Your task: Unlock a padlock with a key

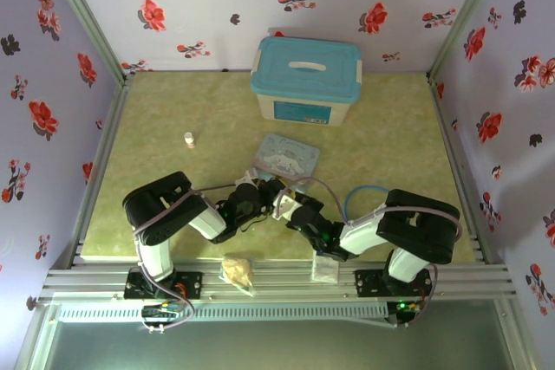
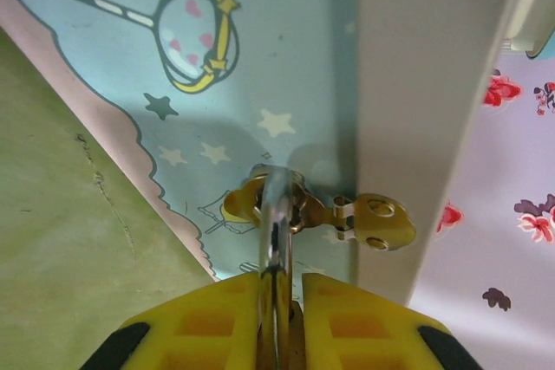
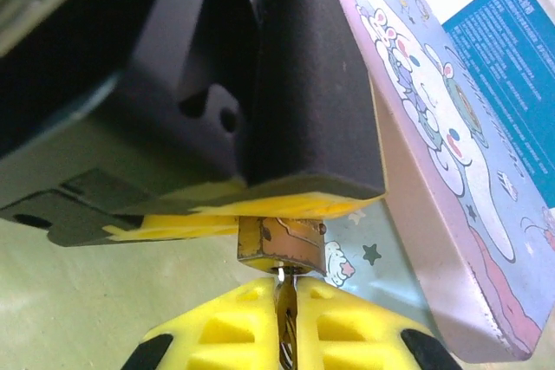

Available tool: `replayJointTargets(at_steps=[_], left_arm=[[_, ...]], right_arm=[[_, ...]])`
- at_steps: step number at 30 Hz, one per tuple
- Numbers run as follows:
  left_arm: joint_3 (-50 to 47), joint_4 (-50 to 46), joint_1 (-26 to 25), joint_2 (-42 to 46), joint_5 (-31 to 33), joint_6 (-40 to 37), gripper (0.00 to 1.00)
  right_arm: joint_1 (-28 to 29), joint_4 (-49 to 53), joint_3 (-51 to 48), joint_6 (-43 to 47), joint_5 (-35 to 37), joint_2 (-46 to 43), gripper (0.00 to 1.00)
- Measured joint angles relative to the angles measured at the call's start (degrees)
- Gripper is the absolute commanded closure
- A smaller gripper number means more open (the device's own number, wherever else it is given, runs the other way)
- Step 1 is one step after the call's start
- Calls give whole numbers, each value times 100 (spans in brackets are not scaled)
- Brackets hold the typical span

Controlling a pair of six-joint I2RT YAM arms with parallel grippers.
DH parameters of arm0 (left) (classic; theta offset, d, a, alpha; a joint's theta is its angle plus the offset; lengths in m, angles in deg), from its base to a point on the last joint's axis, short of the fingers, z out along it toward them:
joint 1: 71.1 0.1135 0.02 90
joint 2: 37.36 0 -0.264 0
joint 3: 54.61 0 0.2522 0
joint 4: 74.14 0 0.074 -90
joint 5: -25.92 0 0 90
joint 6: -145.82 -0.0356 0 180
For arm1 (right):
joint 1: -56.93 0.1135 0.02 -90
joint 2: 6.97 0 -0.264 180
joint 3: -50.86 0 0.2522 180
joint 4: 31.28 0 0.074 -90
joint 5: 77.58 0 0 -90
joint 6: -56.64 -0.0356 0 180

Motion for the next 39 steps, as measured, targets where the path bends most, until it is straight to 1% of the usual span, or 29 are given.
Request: replayJointTargets(at_steps=[4,8,13,16,18,21,25,29,34,39], left_arm=[[-9,13,0,0,24,-4,100],[-9,44,7,0,11,-15,100],[-9,-151,26,0,-81,-144,99],[-4,-420,26,98,-149,-332,95],[11,-855,39,343,-168,-546,89],[105,-1644,87,743,-229,-881,84],[304,-2468,157,1036,-387,-1274,75],[608,-3224,199,1137,-564,-1707,75],[896,-3936,223,1158,-686,-2162,77],[1250,-4833,225,1222,-702,-2686,73]], right_arm=[[-278,101,-90,-525,-673,-251,96],[-706,249,-175,-1224,-1661,-533,97],[-1080,245,-249,-2006,-2640,-540,98],[-1344,96,-326,-2562,-3335,-481,99],[-1451,-59,-341,-2887,-3727,-393,99],[-1497,-260,-341,-3244,-4044,-295,99],[-1508,-437,-352,-3630,-4256,-210,99],[-1528,-531,-352,-3936,-4297,-118,100],[-1539,-811,-385,-4210,-4350,94,100],[-1541,-1156,-409,-4437,-4450,387,99]])
